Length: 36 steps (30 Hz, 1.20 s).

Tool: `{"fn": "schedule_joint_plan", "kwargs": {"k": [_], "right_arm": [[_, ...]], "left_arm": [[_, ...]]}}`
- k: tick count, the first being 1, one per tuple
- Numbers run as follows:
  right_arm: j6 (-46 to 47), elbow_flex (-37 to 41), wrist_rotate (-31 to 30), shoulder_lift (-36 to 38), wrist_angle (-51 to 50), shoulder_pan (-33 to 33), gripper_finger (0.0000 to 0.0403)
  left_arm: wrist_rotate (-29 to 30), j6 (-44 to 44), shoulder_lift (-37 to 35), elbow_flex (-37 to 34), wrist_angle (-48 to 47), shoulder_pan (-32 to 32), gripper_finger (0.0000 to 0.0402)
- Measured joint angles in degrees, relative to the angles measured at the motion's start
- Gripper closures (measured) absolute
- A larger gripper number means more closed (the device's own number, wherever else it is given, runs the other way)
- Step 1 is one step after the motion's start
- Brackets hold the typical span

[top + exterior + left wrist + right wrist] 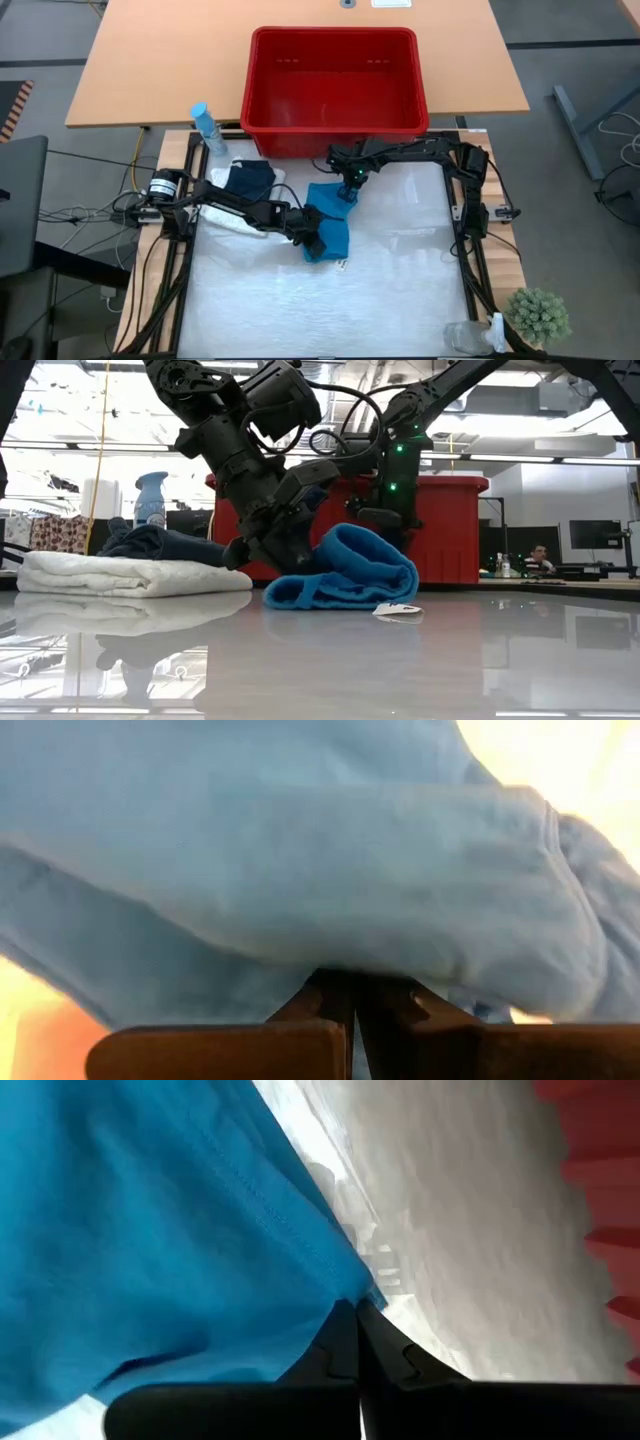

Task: Fold Laundry from Bin
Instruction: Fold the blue shorts

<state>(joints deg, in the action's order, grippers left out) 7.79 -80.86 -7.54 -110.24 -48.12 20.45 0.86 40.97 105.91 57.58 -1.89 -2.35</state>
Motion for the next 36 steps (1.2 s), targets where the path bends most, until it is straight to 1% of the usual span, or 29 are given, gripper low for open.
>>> {"fn": "schedule_joint_plan", "kwargs": {"k": [11,14,18,22,25,30,34,36], "right_arm": [[3.2,0.0,0.9,-0.2,-1.0,1.6,0.0385],[2.6,0.0,3.0,-0.4,-1.5,2.2,0.0383],[0.9,0.0,5.3,-0.4,-0.8,2.2,0.0367],[0.9,0.0,5.5,-0.4,-0.9,2.0,0.0344],[-0.8,0.1,5.4,0.1,-1.0,2.5,0.0328],[-3.4,0.0,4.9,5.3,-0.7,3.3,0.0298],[-3.1,0.0,4.9,10.7,-1.4,3.7,0.0275],[-1.0,0.1,7.6,13.7,-1.9,3.1,0.0266]], "left_arm": [[0.6,0.0,0.0,0.0,0.2,-0.3,0.0401],[0.7,0.0,0.0,0.0,0.2,-0.3,0.0401],[0.8,0.0,0.0,0.0,0.3,-0.3,0.0401],[0.9,0.2,0.0,0.0,0.5,-0.3,0.0401],[0.9,0.3,0.0,0.0,0.6,-0.3,0.0401],[0.9,1.2,0.0,0.0,1.1,-0.3,0.0401],[-1.2,1.3,0.0,0.0,3.5,-0.3,0.0401],[-2.0,1.5,0.0,0.0,4.0,-0.3,0.0401]]}}
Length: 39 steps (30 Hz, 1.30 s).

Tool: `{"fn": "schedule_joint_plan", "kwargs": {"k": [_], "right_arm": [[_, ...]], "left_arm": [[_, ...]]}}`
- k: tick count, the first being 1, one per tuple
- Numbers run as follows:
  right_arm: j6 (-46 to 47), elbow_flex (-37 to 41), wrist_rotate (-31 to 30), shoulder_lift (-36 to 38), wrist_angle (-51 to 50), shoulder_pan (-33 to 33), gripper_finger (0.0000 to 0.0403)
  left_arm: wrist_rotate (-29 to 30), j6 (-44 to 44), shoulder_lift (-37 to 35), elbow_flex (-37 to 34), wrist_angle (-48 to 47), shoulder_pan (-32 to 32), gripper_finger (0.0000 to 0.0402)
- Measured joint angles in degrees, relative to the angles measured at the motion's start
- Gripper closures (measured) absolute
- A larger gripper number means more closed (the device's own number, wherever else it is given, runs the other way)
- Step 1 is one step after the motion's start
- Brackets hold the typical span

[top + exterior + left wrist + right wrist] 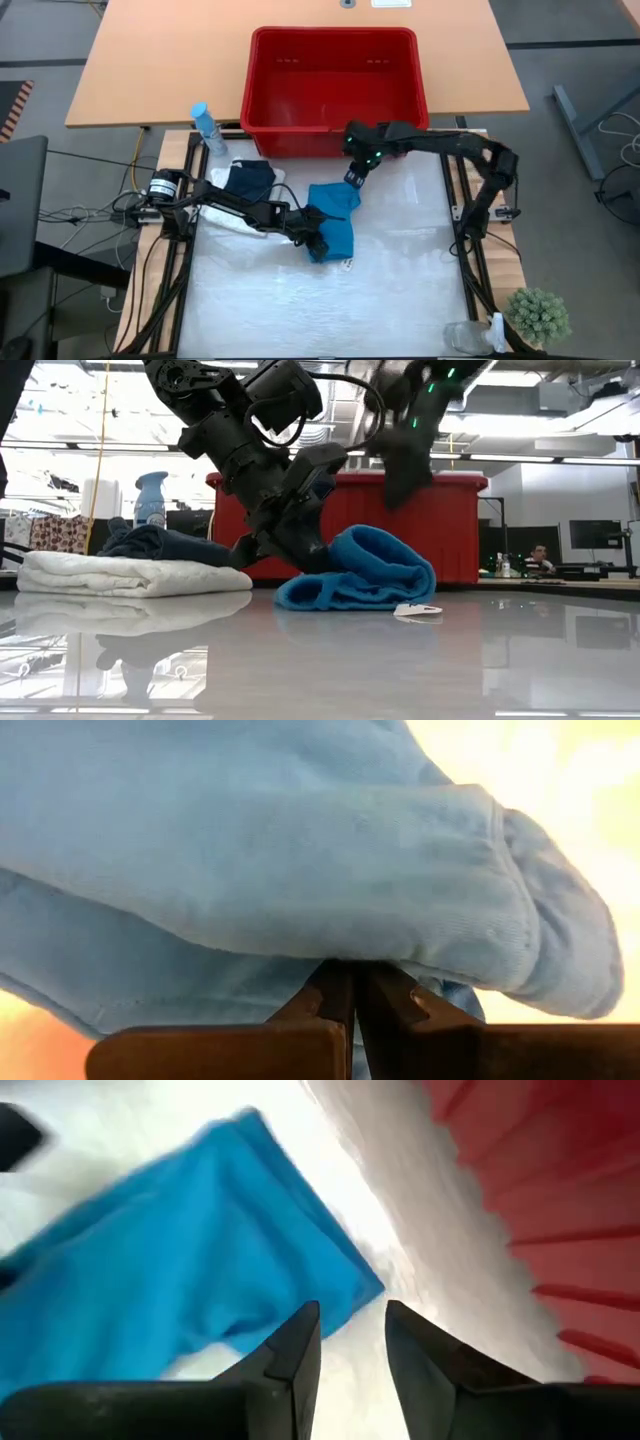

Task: Fold Laundry from Bin
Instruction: Fold the blue shorts

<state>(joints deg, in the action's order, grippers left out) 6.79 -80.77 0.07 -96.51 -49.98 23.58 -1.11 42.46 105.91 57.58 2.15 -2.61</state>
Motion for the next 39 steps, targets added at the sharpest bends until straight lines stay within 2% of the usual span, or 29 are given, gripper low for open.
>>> {"fn": "schedule_joint_plan", "kwargs": {"k": [3,5,9,13,18,26,33,39], "right_arm": [[2.0,0.6,4.0,4.9,0.8,-3.1,0.0258],[3.4,2.1,4.4,8.3,0.9,-6.7,0.0257],[9.1,5.7,-0.2,13.7,1.9,-15.4,0.026],[15.6,7.8,-3.2,15.7,3.9,-23.3,0.0262],[20.8,8.0,-4.1,11.8,7.2,-31.9,0.026],[22.4,7.8,-17.5,1.4,14.3,-43.5,0.0243],[24.6,5.6,-21.0,-7.3,15.6,-46.1,0.0202],[31.6,4.3,-21.7,-10.8,13.5,-45.1,0.0178]], "left_arm": [[-0.1,2.3,0.0,0.0,0.7,0.0,0.0401],[-0.1,3.4,0.0,0.0,2.0,0.3,0.0401],[-1.7,2.6,0.0,0.0,2.9,0.7,0.0401],[-3.9,1.2,0.0,0.0,2.9,0.9,0.0401],[-4.5,1.6,0.0,0.0,2.9,0.9,0.0401],[-4.6,1.6,0.0,0.0,2.9,0.9,0.0401],[-6.5,1.3,0.0,0.0,2.8,0.9,0.0401],[-8.9,-0.3,0.0,0.0,0.5,0.9,0.0401]]}}
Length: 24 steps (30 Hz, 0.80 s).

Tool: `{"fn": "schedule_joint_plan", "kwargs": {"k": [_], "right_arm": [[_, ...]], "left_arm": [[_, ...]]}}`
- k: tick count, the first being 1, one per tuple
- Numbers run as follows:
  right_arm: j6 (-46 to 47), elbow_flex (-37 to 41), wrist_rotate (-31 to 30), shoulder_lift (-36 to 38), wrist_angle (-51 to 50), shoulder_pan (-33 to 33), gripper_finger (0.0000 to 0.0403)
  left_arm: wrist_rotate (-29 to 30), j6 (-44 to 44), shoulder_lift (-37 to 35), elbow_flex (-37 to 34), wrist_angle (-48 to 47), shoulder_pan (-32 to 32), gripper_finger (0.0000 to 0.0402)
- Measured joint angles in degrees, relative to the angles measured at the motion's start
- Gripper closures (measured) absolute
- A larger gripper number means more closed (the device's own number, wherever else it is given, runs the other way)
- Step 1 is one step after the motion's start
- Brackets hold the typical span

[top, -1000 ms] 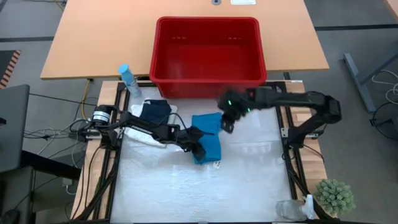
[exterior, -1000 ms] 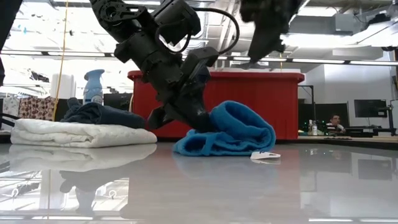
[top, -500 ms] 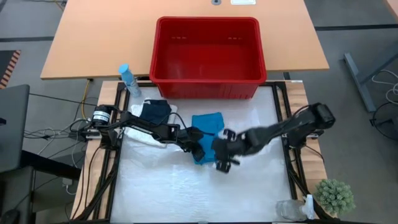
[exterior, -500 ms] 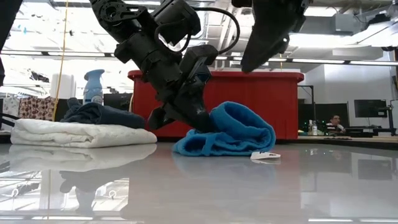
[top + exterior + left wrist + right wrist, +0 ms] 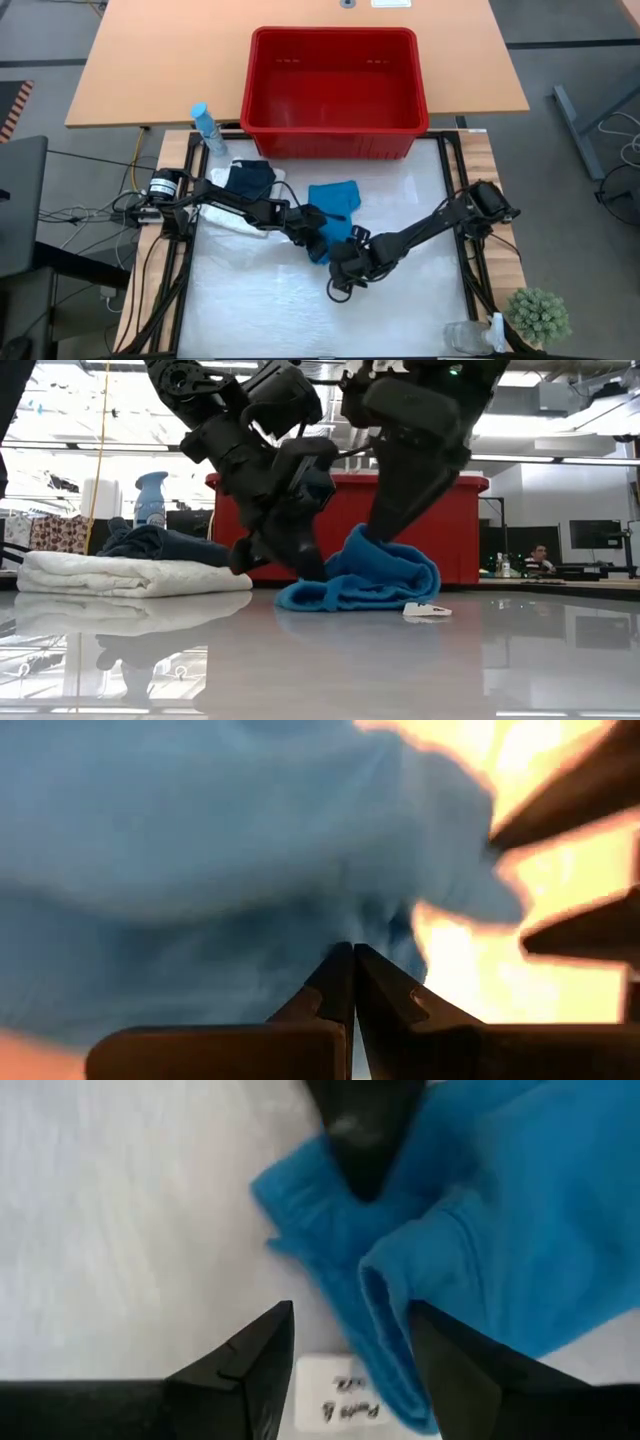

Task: Fold Laundry from Bin
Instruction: Fold the blue shorts

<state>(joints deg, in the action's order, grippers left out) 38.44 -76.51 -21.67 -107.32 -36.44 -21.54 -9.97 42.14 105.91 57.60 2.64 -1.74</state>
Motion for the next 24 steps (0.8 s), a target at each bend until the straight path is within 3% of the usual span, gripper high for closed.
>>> {"fn": "schedule_joint_plan", "kwargs": {"k": [3,9,14,20,24], "right_arm": [[0.1,-0.2,-1.5,0.2,0.4,0.4,0.018],[-0.8,-0.2,-1.1,0.2,0.0,1.1,0.0188],[-0.8,-0.2,-1.1,0.2,-0.1,1.1,0.0189],[-1.0,-0.2,-0.9,0.2,0.1,1.1,0.0189],[-1.0,-0.2,-0.8,0.2,0.1,1.0,0.0189]], "left_arm": [[-1.7,-1.7,0.0,0.0,-2.8,0.0,0.0401],[-15.8,-6.3,-0.2,0.0,-8.9,1.3,0.0402],[-19.9,-6.2,-0.9,0.0,-9.6,2.3,0.0401],[-18.5,-10.2,-4.3,0.0,-10.9,2.3,0.0401],[-10.6,-18.7,-10.2,0.0,-19.1,1.0,0.0401]]}}
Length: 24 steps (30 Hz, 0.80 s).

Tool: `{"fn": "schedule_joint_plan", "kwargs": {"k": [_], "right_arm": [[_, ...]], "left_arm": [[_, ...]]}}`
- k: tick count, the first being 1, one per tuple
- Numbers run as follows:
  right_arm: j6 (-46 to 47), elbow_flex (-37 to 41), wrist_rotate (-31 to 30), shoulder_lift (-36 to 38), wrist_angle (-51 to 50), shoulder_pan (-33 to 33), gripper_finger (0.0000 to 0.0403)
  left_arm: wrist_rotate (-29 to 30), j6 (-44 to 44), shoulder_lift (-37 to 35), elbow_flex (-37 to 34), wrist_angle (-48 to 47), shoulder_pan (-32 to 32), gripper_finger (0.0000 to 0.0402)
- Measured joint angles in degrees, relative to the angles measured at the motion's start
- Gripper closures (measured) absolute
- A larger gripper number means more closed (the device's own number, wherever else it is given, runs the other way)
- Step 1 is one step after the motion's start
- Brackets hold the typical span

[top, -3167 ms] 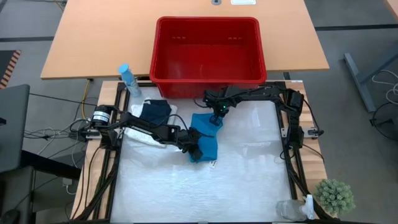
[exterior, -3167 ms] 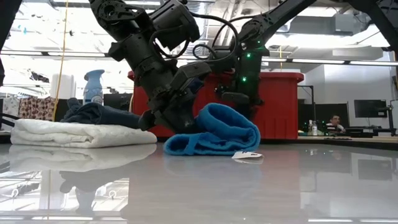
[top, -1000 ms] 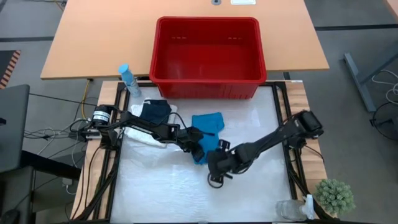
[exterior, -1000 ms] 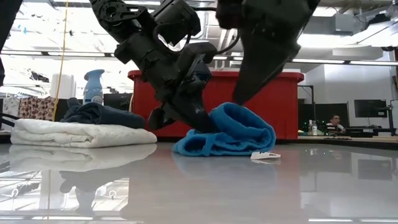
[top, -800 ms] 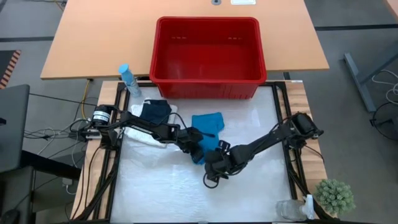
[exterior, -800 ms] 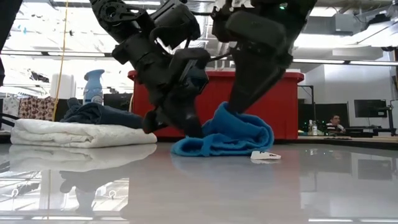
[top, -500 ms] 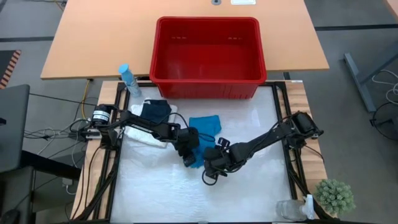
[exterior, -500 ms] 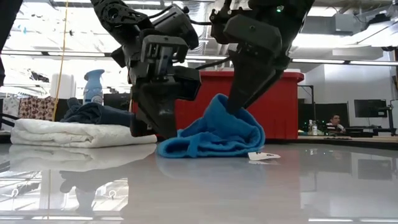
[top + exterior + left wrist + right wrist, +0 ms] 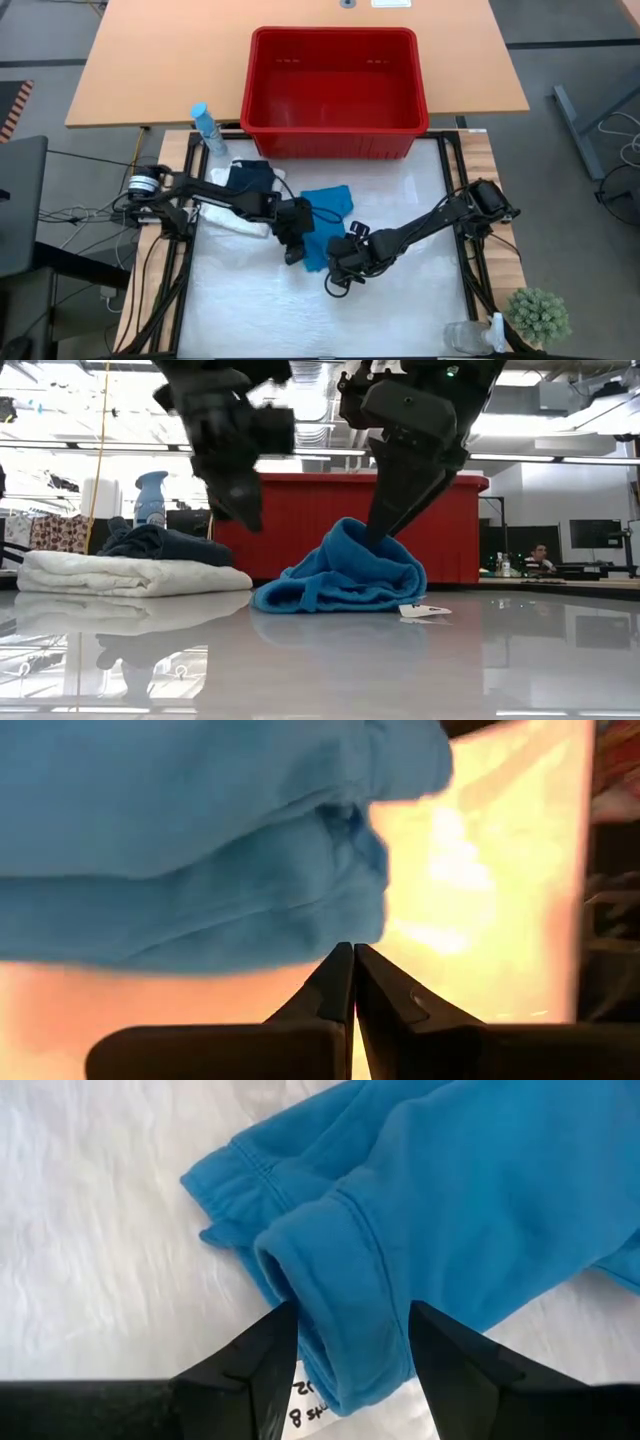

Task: Fold Laundry from Bin
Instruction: Fold the blue shorts

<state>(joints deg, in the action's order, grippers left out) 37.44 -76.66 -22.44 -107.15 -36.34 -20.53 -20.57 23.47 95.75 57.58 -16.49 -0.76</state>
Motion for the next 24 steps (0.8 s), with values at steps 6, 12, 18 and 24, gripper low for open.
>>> {"fn": "schedule_joint_plan", "kwargs": {"k": [6,12,18,24], "right_arm": [[-0.1,0.0,0.1,0.0,0.1,-0.5,0.0189],[-0.4,0.0,0.1,0.0,0.5,-1.1,0.0189],[-6.2,0.0,0.0,0.0,6.4,-2.6,0.0189],[-8.5,0.0,-1.3,0.0,7.4,-3.5,0.0189]], "left_arm": [[19.3,-9.4,-12.6,-4.3,-2.6,-7.5,0.0401],[29.6,-3.3,-18.8,-18.2,17.5,-17.2,0.0401],[40.2,-5.1,-15.3,-24.1,33.2,-20.8,0.0401],[40.1,-5.2,-6.7,-23.5,35.8,-20.8,0.0401]]}}
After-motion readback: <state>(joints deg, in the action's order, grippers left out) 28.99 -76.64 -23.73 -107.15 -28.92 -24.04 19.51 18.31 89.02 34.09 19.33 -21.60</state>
